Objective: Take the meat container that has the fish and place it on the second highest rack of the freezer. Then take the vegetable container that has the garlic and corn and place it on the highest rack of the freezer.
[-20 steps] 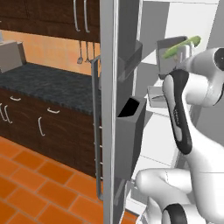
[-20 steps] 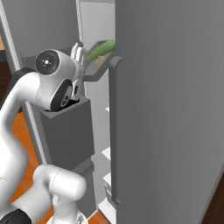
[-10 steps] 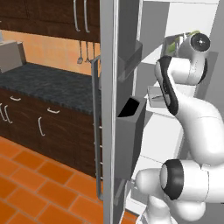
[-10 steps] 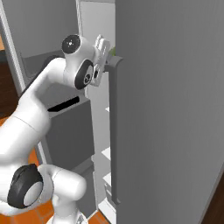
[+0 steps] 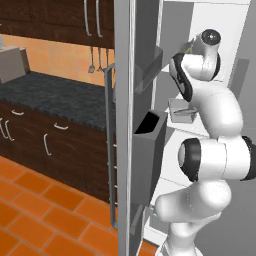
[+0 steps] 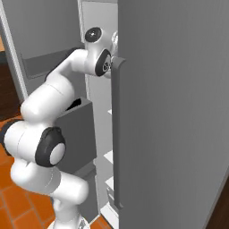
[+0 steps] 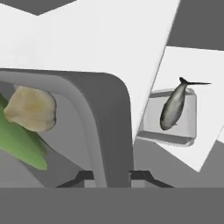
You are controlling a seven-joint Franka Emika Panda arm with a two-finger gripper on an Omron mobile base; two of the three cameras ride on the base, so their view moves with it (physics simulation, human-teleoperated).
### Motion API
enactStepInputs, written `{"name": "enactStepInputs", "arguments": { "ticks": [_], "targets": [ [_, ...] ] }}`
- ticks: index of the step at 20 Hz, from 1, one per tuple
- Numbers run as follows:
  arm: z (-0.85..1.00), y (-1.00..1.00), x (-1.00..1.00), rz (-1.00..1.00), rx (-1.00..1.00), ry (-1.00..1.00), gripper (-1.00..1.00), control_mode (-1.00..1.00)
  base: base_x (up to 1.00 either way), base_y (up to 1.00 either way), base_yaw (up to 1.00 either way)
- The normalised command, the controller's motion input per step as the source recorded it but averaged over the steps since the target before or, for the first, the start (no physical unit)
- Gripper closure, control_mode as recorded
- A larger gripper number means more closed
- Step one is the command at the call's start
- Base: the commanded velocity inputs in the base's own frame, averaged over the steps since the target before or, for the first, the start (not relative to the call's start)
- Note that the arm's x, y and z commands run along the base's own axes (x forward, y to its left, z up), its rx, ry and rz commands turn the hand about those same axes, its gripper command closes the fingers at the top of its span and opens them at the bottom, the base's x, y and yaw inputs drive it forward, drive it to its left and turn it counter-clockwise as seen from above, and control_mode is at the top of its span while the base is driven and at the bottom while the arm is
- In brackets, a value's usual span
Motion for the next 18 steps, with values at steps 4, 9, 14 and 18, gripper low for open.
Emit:
{"name": "enactStepInputs", "arguments": {
  "ticks": [4, 9, 14, 18],
  "targets": [
    [-0.4, -0.31, 1.0, 0.0, 0.0, 0.07, 1.0, -1.0, 0.0, 0.0, 0.0],
    [-0.29, -0.33, 0.7, 0.0, 0.0, 0.04, 1.0, -1.0, 0.0, 0.0, 0.0],
    [-0.01, -0.03, 0.02, -0.02, 0.0, 0.0, -1.0, -1.0, 0.0, 0.0, 0.0],
    [0.0, 0.0, 0.0, -0.01, 0.0, -0.08, -1.0, -1.0, 0.0, 0.0, 0.0]
  ]
}}
